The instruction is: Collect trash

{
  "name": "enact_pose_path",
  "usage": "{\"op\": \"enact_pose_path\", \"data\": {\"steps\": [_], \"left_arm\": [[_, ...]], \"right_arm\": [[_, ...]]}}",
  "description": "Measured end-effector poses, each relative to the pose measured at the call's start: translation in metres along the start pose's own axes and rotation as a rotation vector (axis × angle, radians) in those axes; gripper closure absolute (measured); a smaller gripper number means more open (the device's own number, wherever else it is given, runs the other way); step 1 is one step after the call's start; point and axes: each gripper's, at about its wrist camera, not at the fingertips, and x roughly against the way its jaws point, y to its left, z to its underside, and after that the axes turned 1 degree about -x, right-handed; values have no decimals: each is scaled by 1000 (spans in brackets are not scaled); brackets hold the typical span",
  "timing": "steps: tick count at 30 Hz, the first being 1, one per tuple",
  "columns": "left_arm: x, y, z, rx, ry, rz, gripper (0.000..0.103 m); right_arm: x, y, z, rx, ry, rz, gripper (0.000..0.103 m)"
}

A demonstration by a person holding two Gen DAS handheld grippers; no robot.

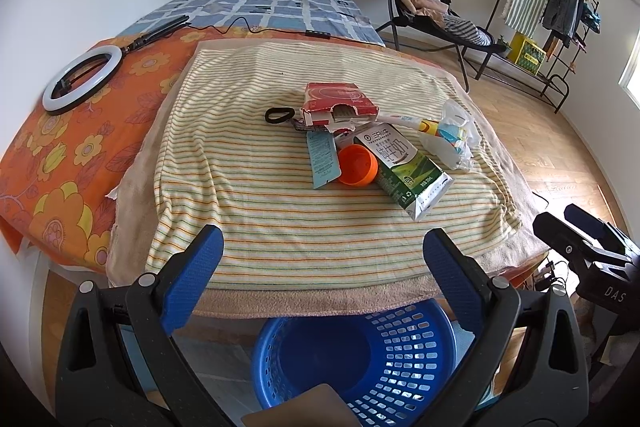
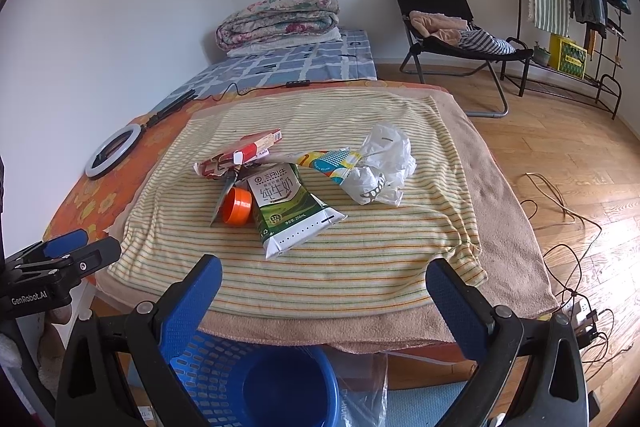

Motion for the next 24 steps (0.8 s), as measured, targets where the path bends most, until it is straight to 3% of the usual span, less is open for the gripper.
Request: {"op": "enact_pose_path", "data": {"steps": [24], "left_arm": [[0, 0, -1, 1, 1, 0, 1]], "right_arm": [[-1, -1, 1, -3, 4, -3, 0]]}}
